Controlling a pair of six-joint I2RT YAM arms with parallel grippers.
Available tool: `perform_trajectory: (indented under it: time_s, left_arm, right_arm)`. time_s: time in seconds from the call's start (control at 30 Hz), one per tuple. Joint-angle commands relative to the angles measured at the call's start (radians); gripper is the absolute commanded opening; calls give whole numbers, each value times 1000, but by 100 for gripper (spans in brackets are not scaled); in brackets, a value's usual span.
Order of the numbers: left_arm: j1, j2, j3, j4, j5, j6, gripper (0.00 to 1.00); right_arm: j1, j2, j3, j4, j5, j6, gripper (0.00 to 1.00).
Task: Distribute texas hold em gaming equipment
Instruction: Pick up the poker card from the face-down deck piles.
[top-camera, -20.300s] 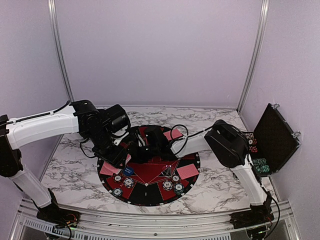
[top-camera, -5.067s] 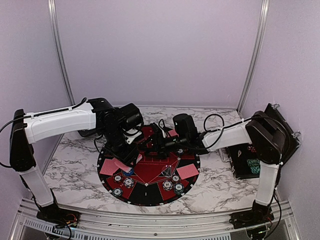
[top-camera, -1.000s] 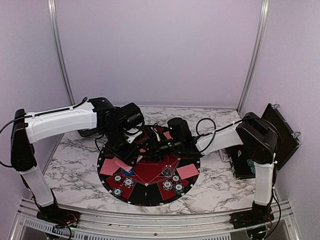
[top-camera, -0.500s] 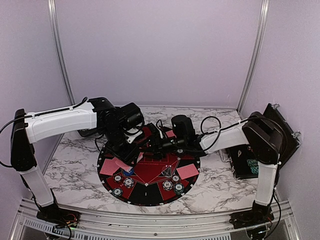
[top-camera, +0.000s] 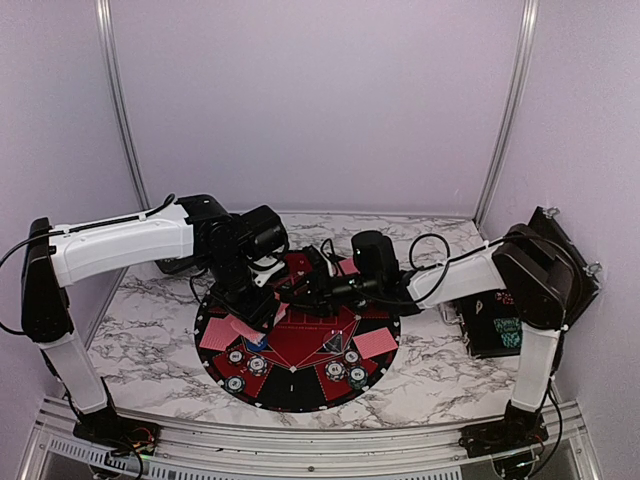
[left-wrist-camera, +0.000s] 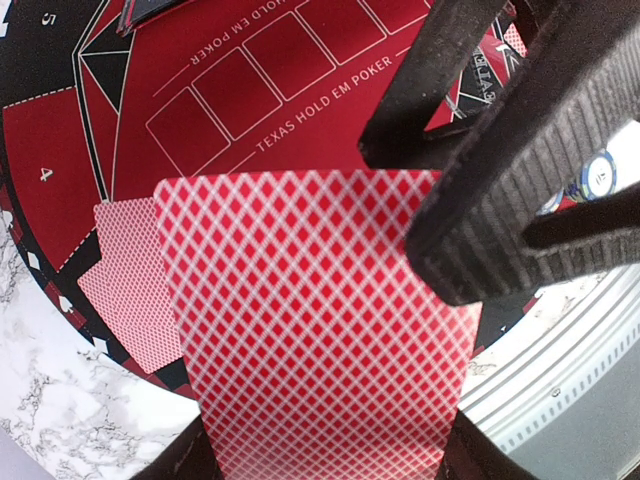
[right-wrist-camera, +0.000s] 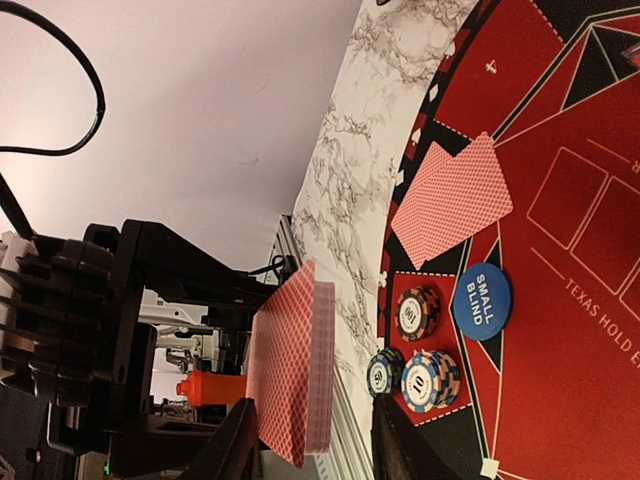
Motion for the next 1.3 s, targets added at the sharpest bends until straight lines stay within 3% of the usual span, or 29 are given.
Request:
perform_trajectory:
  time_s: [0.0, 0.57, 1.27]
  left_arm:
    - [-6, 1, 19, -20, 2, 7, 53]
    - [-5, 9, 24, -20, 2, 7, 53]
    - [-6, 4, 23, -20, 1, 7, 53]
  right_arm:
    - [-5, -52, -5, 47, 3, 20, 35]
    - [12, -45, -15, 73, -6, 49, 20]
    - [11, -11, -23, 94, -29, 86, 9]
